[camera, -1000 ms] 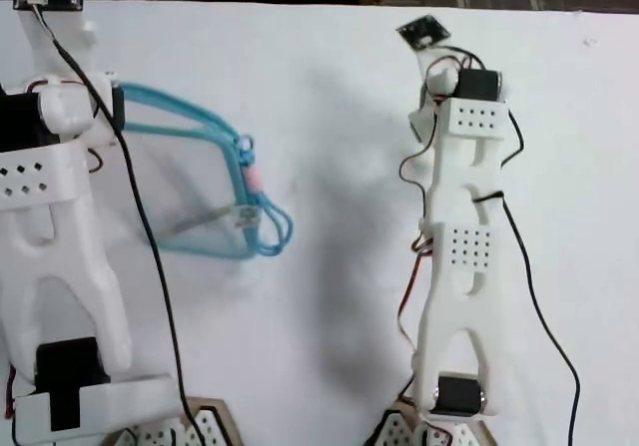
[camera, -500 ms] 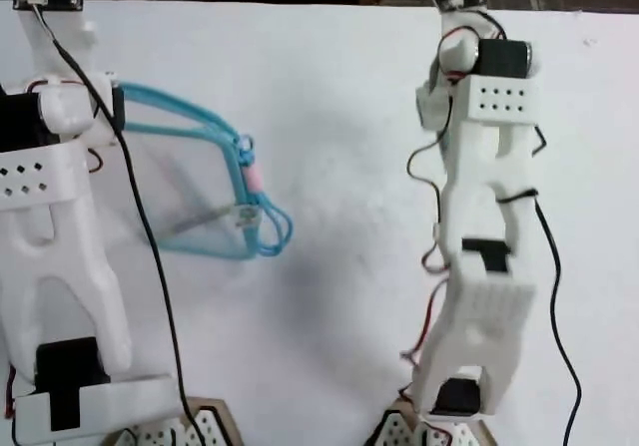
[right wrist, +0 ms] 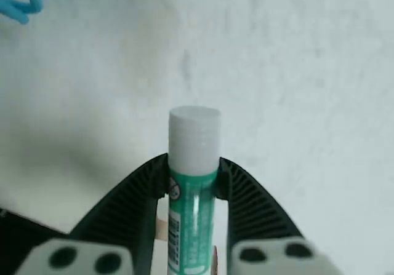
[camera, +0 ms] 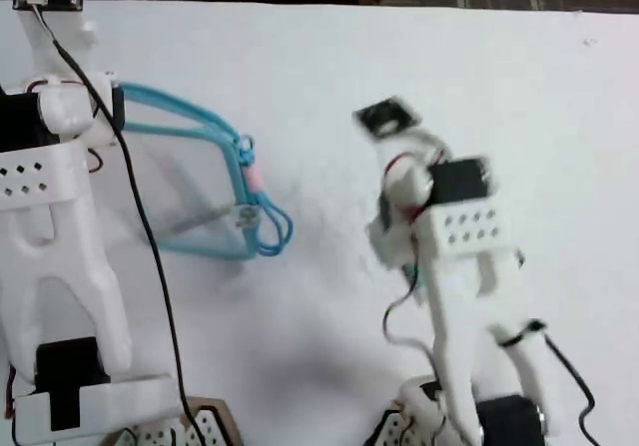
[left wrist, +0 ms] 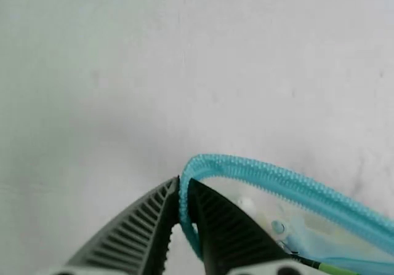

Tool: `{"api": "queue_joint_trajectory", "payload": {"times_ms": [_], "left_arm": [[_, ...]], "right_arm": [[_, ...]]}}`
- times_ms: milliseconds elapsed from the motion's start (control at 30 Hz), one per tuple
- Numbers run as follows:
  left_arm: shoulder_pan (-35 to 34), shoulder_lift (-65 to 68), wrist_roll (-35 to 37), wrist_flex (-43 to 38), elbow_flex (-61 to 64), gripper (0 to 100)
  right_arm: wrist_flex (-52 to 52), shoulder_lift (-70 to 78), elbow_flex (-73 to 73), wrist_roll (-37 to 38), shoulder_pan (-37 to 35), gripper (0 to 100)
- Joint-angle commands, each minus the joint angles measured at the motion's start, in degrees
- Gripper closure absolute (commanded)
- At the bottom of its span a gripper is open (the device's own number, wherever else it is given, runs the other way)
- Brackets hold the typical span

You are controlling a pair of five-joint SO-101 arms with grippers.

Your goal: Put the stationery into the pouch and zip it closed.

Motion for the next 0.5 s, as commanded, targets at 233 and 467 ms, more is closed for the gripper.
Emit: {"api": "queue_joint_trajectory", "payload": {"times_ms": [233,467], "left_arm": [[0.22,6.55,0.26,2.02,0.97,98],[0.22,6.55,0.35,2.02,0.97,98]], "right_arm": [[-56.40,-18.68,25.14,-0.62,-9.27,98.1],[-79.96,-28.79,22.15,-19.69,-17.63,98.1]]}}
